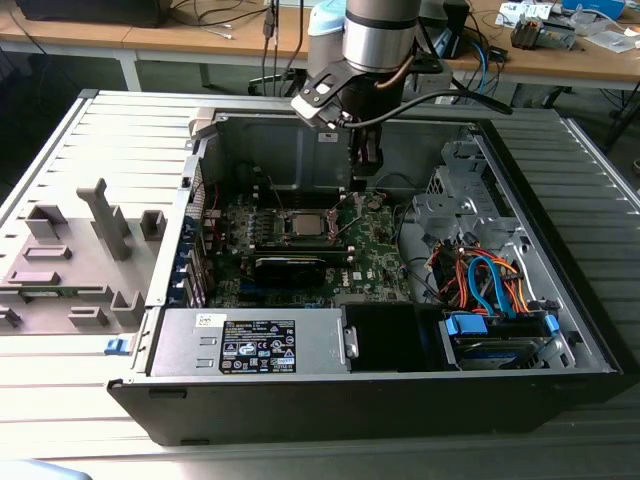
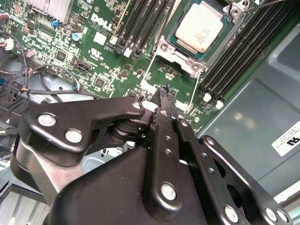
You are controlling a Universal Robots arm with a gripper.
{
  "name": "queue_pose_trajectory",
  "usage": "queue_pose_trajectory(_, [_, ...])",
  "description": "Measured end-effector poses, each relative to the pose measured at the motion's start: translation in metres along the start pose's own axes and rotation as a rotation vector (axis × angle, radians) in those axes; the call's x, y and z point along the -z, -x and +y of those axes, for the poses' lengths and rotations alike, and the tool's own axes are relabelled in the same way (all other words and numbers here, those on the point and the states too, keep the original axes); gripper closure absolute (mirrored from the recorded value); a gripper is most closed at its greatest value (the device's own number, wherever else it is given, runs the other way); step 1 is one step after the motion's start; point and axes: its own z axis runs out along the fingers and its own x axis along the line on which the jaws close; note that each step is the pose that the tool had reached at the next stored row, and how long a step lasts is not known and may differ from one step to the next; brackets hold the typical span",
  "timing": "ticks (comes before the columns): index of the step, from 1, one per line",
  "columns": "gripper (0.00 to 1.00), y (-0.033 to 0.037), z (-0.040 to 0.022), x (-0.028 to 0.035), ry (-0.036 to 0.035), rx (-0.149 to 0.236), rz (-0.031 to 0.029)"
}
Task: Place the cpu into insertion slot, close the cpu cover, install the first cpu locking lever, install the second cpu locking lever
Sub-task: 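Close the cpu cover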
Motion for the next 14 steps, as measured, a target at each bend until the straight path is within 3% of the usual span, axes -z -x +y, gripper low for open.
queue_pose_trajectory(7, [0.89, 0.0000, 0.0055, -0.0013, 0.0000, 0.000, 0.0001])
queue_pose_trajectory(14, [0.89, -0.0003, 0.0136, -0.0074, -0.0002, 0.000, 0.0000])
